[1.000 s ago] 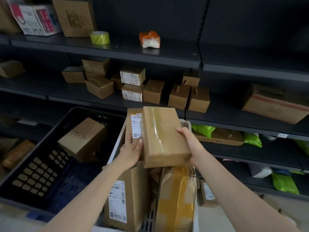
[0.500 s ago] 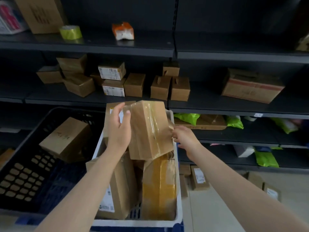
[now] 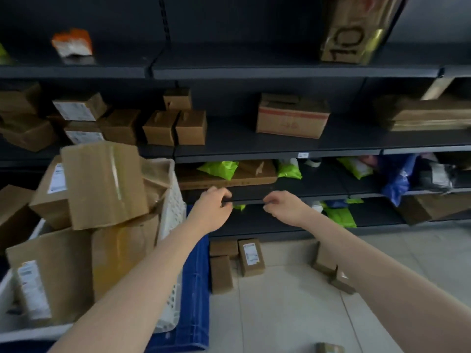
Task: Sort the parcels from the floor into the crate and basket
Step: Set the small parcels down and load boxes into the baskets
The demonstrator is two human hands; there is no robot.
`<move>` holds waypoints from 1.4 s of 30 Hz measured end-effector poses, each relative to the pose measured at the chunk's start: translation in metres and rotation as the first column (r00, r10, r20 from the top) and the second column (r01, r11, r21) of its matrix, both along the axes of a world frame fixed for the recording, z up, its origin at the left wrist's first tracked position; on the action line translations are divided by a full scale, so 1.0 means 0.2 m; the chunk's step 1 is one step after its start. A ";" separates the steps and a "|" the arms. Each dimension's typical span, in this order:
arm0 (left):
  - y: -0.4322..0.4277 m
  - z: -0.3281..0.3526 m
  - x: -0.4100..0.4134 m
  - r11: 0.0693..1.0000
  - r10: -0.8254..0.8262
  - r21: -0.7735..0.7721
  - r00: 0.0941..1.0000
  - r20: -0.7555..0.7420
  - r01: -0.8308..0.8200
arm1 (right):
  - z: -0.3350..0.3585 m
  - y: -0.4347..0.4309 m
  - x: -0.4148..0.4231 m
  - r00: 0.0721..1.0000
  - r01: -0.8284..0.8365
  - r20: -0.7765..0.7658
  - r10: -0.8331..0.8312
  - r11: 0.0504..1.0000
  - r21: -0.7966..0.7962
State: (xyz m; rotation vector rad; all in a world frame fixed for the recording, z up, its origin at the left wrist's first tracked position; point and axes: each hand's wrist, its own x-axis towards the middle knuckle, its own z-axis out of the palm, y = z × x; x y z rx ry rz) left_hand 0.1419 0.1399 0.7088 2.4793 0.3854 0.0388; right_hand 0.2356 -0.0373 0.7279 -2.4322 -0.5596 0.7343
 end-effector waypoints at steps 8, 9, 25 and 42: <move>-0.24 -0.31 0.27 1.000 0.028 0.002 0.965 -0.259 -0.028 | -0.18 -0.43 0.41 0.996 0.092 0.000 -0.092 0.989 -0.118; -0.24 -0.36 0.31 0.999 0.035 0.000 0.960 -0.277 -0.036 | -0.24 -0.44 0.45 0.994 0.100 -0.023 -0.103 0.988 -0.115; -0.18 -2.93 0.43 0.943 0.302 0.104 0.684 -0.664 -0.316 | -2.92 -0.14 0.63 0.959 -0.131 -0.281 0.042 0.943 -0.305; 0.11 -4.06 0.38 0.706 0.389 -0.232 0.640 -0.663 -0.669 | -4.05 0.62 0.97 0.596 -0.676 0.111 0.795 0.572 -0.464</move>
